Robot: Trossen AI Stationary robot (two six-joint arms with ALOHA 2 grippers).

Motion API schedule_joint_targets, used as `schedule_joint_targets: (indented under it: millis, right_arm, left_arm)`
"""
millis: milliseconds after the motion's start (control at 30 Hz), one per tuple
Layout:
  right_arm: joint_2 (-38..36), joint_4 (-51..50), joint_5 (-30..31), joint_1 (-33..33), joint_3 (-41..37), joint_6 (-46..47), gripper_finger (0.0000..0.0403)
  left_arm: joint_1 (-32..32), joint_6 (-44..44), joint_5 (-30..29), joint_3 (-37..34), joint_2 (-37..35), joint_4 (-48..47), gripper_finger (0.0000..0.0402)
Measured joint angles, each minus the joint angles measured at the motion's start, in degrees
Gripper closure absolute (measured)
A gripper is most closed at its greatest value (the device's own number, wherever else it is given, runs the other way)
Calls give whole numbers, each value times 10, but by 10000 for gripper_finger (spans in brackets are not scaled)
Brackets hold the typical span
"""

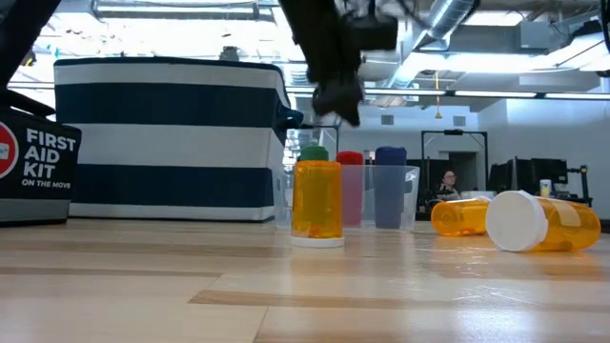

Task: Pick & place medical supplies in basket/bin
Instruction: Put the bottom left orange pill bottle into the blue basket

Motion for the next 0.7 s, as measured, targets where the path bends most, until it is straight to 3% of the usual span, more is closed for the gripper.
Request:
schedule_joint_targets:
  millis: [233,433,567,700]
  right_arm:
    - [0,-5,8,0,0,0,198]
    - [0,-11,8,0,0,0,174]
    - [0,-10,-2,-2,0,0,149]
    - [0,-10,-4,-9,0,14,135]
  left_arm:
    - [-32,-2,6,0,-70,19,314]
    - [-81,-7,57,0,-158,23,313]
    - [-118,-10,121,0,-213,21,301]
    - [-156,-49,235,0,-251,-1,261]
